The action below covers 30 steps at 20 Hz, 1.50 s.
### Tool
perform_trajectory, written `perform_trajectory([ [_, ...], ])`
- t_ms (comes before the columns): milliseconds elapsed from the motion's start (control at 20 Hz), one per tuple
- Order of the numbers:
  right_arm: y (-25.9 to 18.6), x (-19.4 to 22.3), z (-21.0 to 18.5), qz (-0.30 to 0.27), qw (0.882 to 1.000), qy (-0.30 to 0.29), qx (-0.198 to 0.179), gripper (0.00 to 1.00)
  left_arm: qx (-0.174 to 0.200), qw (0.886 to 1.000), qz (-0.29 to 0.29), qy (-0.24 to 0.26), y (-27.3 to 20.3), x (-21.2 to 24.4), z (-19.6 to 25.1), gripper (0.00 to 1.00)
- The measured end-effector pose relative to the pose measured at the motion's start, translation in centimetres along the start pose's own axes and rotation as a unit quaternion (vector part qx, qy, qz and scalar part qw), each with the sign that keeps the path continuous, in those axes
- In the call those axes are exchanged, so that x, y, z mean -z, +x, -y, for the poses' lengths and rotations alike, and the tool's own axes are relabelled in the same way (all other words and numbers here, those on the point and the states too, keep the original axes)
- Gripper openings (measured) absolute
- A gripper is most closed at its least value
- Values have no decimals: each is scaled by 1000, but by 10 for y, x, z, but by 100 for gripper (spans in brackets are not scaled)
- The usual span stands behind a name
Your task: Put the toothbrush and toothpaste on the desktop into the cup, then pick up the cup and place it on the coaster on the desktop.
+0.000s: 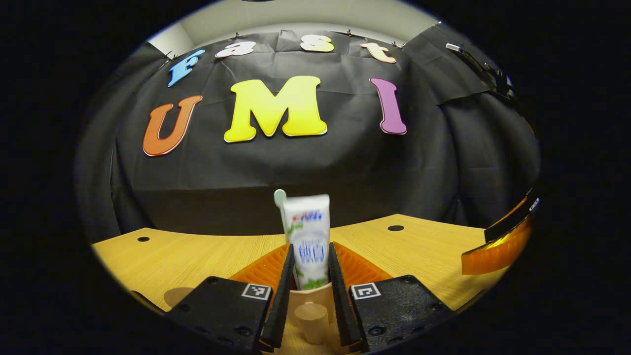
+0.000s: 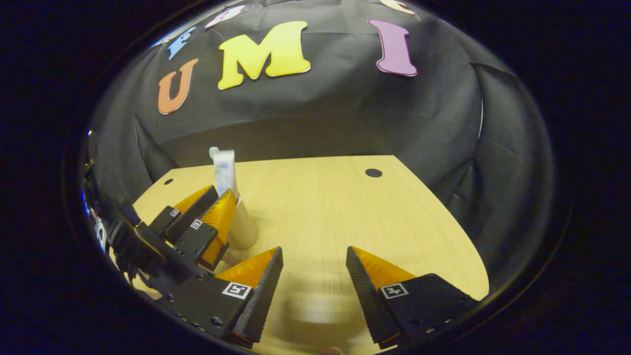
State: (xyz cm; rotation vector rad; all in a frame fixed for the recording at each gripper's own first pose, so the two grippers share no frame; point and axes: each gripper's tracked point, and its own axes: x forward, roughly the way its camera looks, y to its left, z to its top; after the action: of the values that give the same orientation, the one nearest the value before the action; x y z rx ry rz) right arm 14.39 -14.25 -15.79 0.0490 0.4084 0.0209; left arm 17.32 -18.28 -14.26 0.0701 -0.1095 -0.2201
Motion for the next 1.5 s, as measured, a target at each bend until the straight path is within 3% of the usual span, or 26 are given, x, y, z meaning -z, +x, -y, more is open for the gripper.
perform_trajectory([
  [400,-14,-23,-27,23,1000,7,-17,80,-26,999,-23,-17,-52,-23,-28,43],
  [950,-23,-27,-130,-8,998,-14,-55,82,-116,990,-80,-21,-146,-63,-140,43],
  [1000,-19,-26,-137,-13,998,-18,-54,79,-125,988,-83,-22,-152,-69,-153,43],
  [1400,14,-8,-164,-69,997,-19,-21,82,-151,985,-82,-9,-172,-105,-209,67],
  [1500,25,2,-165,-87,996,-14,-8,82,-152,985,-81,-11,-171,-110,-218,90],
])
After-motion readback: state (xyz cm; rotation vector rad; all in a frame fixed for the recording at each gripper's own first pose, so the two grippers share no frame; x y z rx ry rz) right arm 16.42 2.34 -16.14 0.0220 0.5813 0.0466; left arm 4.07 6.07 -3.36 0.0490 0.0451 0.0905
